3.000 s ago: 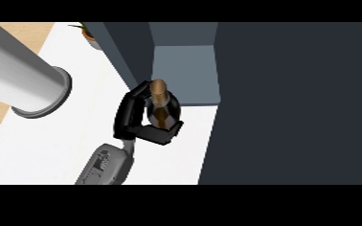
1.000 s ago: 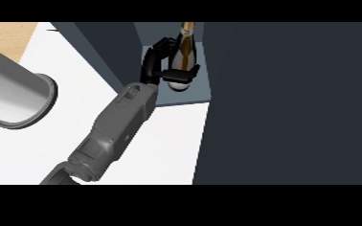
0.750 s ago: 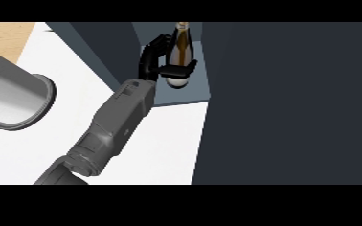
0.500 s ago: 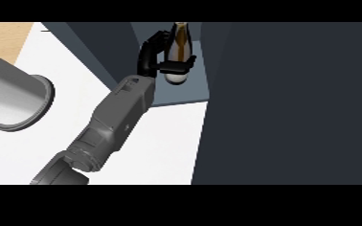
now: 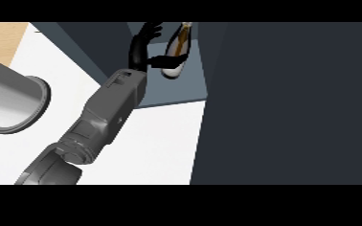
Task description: Pick up the wine, place it into the cabinet and close the cabinet
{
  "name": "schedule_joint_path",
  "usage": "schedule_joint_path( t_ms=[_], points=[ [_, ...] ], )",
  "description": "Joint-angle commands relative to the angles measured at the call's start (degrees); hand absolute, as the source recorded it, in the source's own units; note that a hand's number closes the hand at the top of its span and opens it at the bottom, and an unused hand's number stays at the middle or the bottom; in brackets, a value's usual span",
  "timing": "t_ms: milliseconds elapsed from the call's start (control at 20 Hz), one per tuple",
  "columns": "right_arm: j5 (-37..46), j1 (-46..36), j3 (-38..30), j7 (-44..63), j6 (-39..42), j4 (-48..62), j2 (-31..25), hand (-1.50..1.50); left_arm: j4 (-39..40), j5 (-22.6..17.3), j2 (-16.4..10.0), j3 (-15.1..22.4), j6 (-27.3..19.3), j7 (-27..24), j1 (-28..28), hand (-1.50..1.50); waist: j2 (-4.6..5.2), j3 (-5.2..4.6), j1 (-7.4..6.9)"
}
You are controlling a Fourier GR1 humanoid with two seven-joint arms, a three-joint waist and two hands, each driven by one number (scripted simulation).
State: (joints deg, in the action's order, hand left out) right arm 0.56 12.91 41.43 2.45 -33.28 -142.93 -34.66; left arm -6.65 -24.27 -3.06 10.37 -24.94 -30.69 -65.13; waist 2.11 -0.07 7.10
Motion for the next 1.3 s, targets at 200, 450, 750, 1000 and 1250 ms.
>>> schedule_joint_path(
  t_ms=[200, 450, 750, 1000, 1250],
  points=[
    [-1.59, 2.76, 0.90, 0.65, 0.89, -7.76, -1.67, -1.50, 3.39, 1.23, -1.33, 0.10, -4.68, -0.52, -1.70, -1.50, 0.10, -0.04, 0.89],
    [-2.39, 2.32, 0.80, -0.31, 1.69, -5.88, -1.13, -1.50, 1.61, 0.39, -1.73, -0.94, 2.09, -2.69, -1.78, -1.50, 0.36, -0.11, 0.27],
    [-3.86, 3.28, -1.64, 0.02, 1.58, -7.74, -1.85, -1.50, -1.23, -3.37, -1.65, -5.01, 8.89, -4.84, -3.01, 1.50, 0.05, -0.10, -0.22],
    [-3.02, 4.00, -0.99, 0.29, 1.89, -7.77, -2.38, -1.50, -2.61, -4.27, 1.63, -6.20, 12.92, -6.96, -4.12, 1.50, -0.58, -0.06, -1.50],
    [-1.66, 6.16, -0.21, 1.80, 0.62, -10.19, -3.03, -1.50, -2.81, -4.51, 1.81, -6.69, 17.29, -5.40, -5.00, -1.50, -1.27, -0.04, -2.78]
  ],
)
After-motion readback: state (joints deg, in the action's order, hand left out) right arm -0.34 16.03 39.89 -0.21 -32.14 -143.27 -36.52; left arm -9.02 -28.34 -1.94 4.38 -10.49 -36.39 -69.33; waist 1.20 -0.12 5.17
